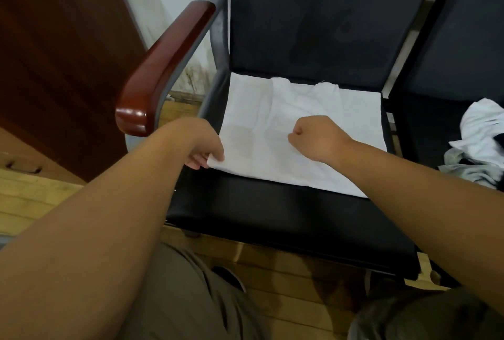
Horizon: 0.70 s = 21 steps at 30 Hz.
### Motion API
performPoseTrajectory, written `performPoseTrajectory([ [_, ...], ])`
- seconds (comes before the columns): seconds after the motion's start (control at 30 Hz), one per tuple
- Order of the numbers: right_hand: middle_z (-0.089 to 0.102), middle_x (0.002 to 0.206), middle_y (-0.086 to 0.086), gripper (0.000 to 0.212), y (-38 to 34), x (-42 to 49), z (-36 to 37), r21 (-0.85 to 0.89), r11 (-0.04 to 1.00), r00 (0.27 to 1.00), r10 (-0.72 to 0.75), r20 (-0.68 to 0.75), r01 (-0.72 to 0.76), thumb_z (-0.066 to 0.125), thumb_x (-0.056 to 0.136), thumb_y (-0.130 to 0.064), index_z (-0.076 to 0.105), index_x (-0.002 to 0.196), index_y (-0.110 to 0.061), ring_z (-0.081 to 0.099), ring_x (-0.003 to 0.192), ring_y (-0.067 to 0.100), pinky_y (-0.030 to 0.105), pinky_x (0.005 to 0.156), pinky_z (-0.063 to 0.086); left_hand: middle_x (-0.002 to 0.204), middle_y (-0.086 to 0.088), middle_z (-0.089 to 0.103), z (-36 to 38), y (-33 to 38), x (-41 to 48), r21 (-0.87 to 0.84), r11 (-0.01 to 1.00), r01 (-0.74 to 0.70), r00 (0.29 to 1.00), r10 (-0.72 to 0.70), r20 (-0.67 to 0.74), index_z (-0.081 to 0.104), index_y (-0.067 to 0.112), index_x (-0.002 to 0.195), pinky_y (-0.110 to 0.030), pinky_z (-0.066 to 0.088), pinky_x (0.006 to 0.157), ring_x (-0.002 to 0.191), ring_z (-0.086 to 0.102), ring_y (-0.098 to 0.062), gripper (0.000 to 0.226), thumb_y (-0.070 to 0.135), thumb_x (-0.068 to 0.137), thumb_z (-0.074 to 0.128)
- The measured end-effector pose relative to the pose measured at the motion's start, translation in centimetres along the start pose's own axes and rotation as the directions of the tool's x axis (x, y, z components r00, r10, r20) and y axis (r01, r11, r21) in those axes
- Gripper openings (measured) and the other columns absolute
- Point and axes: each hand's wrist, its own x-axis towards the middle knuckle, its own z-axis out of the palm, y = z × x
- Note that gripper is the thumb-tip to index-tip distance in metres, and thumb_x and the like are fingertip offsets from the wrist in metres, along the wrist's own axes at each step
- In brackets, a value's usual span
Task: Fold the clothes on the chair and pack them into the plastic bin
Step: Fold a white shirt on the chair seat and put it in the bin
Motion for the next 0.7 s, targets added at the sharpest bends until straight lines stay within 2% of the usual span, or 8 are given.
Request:
performPoseTrajectory([
  [0.07, 0.071, 0.095, 0.008, 0.031, -2.5, 2.1, 0.3, 0.046, 0.999, 0.999, -0.024, -0.044, 0.026, 0.052, 0.099, -0.029, 0.070, 0.093, -0.006, 0.068, 0.087, 0.027, 0.037, 0.074, 0.058, 0.106, -0.017, 0.075, -0.3, -0.4, 0.2, -0.069, 0.998, -0.004, 0.999, 0.006, 0.036, 0.063, 0.006, 0.107, -0.046, 0.063, 0.090, 0.099, 0.077, -0.030, 0.023, 0.008, 0.091, 0.080],
  [0.17, 0.067, 0.093, 0.004, 0.023, -6.1, 5.6, 1.1, 0.070, 0.995, 0.993, -0.069, -0.098, 0.076, 0.053, 0.100, -0.030, 0.065, 0.090, -0.013, 0.065, 0.088, 0.025, 0.031, 0.064, 0.050, 0.108, -0.018, 0.074, -0.7, -0.7, 0.5, -0.159, 0.987, -0.003, 0.996, 0.017, 0.082, 0.063, 0.005, 0.111, -0.044, 0.064, 0.085, 0.096, 0.076, -0.029, 0.026, 0.006, 0.092, 0.080],
  [0.3, 0.066, 0.102, 0.003, 0.019, -9.7, 10.1, 2.2, 0.049, 0.991, 0.981, -0.119, -0.150, 0.128, 0.054, 0.103, -0.029, 0.067, 0.111, -0.016, 0.064, 0.093, 0.024, 0.031, 0.075, 0.051, 0.106, -0.015, 0.075, -1.3, -0.8, 1.5, -0.218, 0.976, -0.004, 0.994, 0.027, 0.103, 0.067, 0.005, 0.111, -0.043, 0.064, 0.087, 0.098, 0.075, -0.028, 0.024, 0.009, 0.092, 0.081],
  [0.4, 0.068, 0.104, 0.004, 0.019, -11.6, 13.2, 3.0, 0.009, 0.990, 0.972, -0.138, -0.192, 0.143, 0.060, 0.101, -0.029, 0.068, 0.111, -0.015, 0.065, 0.092, 0.025, 0.035, 0.079, 0.055, 0.104, -0.015, 0.077, -1.8, -0.8, 2.4, -0.212, 0.977, -0.030, 0.996, 0.046, 0.074, 0.068, 0.007, 0.108, -0.046, 0.065, 0.085, 0.094, 0.076, -0.029, 0.026, 0.010, 0.089, 0.084],
  [0.47, 0.068, 0.110, 0.006, 0.023, -12.4, 15.0, 3.6, -0.007, 0.989, 0.966, -0.145, -0.215, 0.147, 0.064, 0.101, -0.033, 0.068, 0.114, -0.014, 0.067, 0.095, 0.026, 0.038, 0.085, 0.058, 0.103, -0.015, 0.076, -1.9, -0.5, 2.9, -0.196, 0.980, -0.047, 0.996, 0.062, 0.069, 0.066, 0.006, 0.107, -0.049, 0.065, 0.086, 0.094, 0.075, -0.031, 0.027, 0.009, 0.088, 0.084],
  [0.57, 0.060, 0.127, 0.008, 0.043, -13.5, 17.2, 4.0, -0.020, 0.992, 0.960, -0.129, -0.248, 0.128, 0.067, 0.099, -0.041, 0.061, 0.132, -0.014, 0.064, 0.108, 0.028, 0.042, 0.095, 0.058, 0.104, -0.017, 0.075, -1.9, -0.1, 3.6, -0.139, 0.989, -0.044, 0.995, 0.057, 0.088, 0.065, 0.005, 0.112, -0.050, 0.064, 0.087, 0.094, 0.075, -0.032, 0.032, 0.010, 0.088, 0.085],
  [0.7, 0.059, 0.130, 0.008, 0.055, -14.4, 19.1, 4.1, -0.094, 0.986, 0.960, -0.159, -0.231, 0.140, 0.069, 0.096, -0.047, 0.052, 0.139, -0.017, 0.063, 0.110, 0.029, 0.046, 0.093, 0.059, 0.104, -0.015, 0.075, -2.1, 0.3, 3.8, -0.093, 0.995, -0.024, 0.991, 0.036, 0.129, 0.063, 0.005, 0.116, -0.048, 0.063, 0.091, 0.094, 0.074, -0.030, 0.035, 0.012, 0.089, 0.084],
])
